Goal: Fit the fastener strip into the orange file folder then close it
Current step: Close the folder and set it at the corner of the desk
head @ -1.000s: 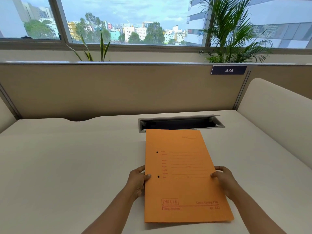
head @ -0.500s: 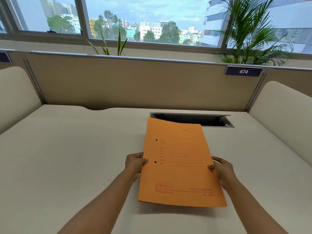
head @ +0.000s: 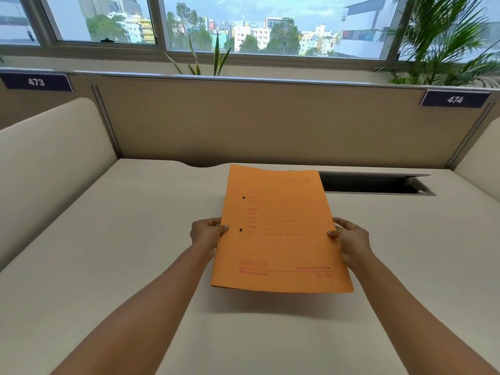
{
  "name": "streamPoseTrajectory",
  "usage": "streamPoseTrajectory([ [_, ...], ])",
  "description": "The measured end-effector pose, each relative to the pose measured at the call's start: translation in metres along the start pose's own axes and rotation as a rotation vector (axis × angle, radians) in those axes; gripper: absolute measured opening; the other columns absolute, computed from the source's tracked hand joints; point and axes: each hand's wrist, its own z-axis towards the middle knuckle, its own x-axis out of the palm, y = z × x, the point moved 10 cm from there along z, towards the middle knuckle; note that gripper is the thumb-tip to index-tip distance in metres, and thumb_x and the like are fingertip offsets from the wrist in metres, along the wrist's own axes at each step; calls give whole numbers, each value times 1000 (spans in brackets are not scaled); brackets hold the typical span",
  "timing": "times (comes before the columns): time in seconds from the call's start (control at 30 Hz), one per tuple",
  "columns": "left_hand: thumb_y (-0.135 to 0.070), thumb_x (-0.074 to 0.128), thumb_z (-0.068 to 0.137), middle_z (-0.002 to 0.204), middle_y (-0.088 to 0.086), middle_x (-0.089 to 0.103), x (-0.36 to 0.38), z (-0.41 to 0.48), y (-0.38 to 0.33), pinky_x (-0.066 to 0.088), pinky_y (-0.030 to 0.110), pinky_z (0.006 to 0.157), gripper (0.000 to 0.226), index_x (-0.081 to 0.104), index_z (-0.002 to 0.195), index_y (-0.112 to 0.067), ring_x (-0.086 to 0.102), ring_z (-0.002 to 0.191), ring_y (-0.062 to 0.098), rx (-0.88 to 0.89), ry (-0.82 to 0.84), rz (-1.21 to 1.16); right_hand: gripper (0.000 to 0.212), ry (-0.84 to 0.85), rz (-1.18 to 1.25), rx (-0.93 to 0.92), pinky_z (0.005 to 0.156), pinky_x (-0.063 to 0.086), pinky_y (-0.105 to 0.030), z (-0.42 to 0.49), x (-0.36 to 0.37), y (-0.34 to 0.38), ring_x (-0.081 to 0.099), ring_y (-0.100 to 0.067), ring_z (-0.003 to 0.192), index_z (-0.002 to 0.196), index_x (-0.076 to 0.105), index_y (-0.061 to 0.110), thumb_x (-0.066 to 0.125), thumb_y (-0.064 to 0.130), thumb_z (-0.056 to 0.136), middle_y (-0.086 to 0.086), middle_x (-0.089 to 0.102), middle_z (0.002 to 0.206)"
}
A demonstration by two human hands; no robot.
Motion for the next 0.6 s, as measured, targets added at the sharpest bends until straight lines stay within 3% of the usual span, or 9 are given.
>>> streamPoseTrajectory([
  [0.23, 2, 69, 78, 109, 21, 68, -120, 52, -26, 56, 43, 82, 31, 65, 109, 1, 66, 86, 32, 22, -140, 31, 43, 27, 22, -10, 82, 53, -42, -30, 127, -14, 61, -26, 89, 122, 56, 8, 52, -11, 83, -13, 63, 120],
  [0.37, -2, 69, 80, 110, 19, 68, -184, 78, -43, 52, 36, 79, 29, 66, 109, -1, 62, 81, 27, 34, -237, 136, 44, 73, 38, -7, 86, 54, -43, -46, 199, -18, 63, -28, 93, 123, 56, 7, 51, -12, 84, -14, 63, 121],
  [0.6, -10, 60, 88, 115, 17, 66, -273, 135, -76, 48, 41, 90, 28, 64, 115, -6, 62, 102, 36, 87, -332, 443, 45, 84, 49, 24, 94, 52, -45, -65, 315, -30, 62, -29, 104, 122, 57, 9, 50, -12, 83, -13, 62, 124],
])
